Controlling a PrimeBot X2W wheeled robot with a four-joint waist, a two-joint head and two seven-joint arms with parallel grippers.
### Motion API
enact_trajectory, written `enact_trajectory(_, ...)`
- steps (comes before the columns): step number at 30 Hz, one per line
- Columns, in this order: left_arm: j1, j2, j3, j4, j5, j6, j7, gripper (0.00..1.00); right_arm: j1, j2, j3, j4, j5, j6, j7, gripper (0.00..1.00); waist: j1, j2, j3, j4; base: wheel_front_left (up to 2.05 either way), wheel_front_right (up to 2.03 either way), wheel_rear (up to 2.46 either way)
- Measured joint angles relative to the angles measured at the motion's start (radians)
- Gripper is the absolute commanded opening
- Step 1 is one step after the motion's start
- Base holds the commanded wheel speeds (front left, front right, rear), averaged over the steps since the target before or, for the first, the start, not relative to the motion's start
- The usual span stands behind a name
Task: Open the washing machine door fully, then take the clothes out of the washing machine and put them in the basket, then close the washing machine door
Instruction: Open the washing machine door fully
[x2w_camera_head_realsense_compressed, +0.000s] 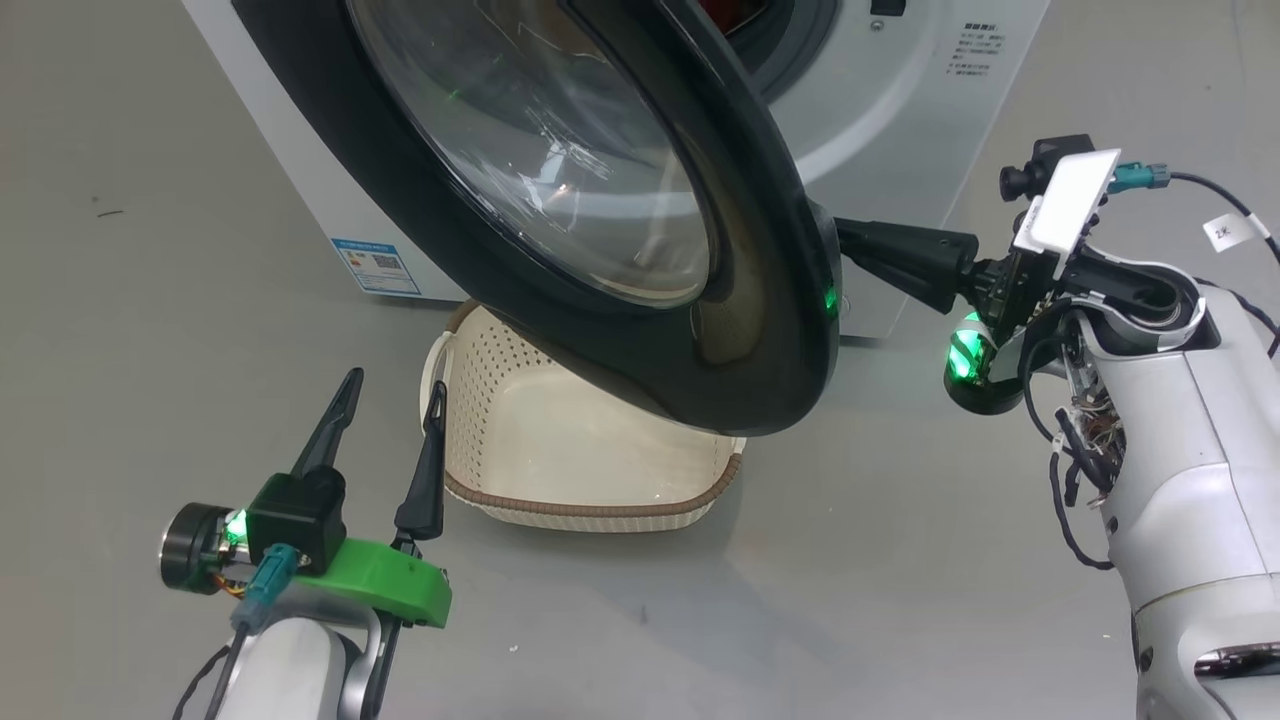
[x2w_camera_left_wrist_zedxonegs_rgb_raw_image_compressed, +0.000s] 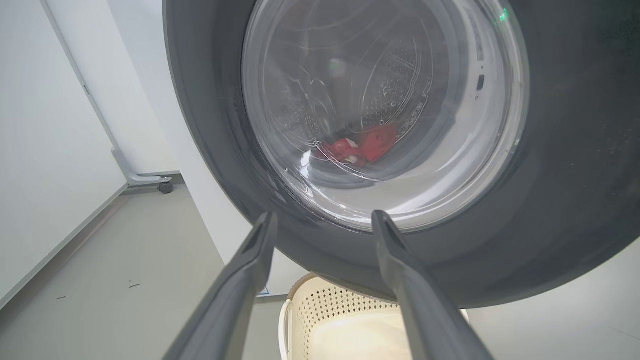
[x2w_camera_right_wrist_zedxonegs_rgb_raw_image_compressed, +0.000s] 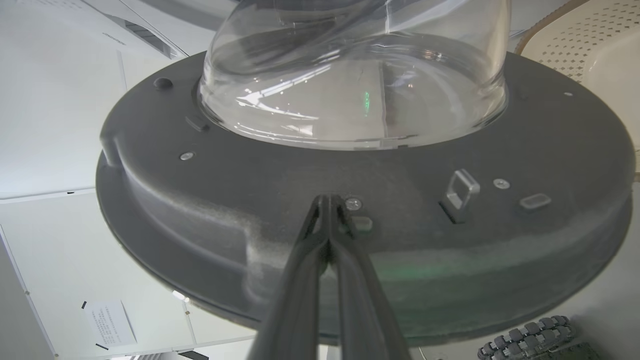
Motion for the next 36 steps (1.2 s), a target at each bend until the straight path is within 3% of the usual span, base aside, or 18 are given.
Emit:
enact_trajectory(21,0.052,0.001,-0.007,0.023,0.001,-0.013,0.0,1.0,0.165,0.024,0.085,-0.082,0.063,0.009,0.013,0.0,0.0,0.0,-0.09,0.069,0.0,0.0,0.0)
enact_trajectory(36,0.075,0.002,-0.011,0.031,0.0,-0.013,0.0,1.0,0.282,0.023,0.275,-0.186,0.236,0.009,-0.004,0.0,0.0,0.0,-0.127,0.154,0.0,0.0,0.0)
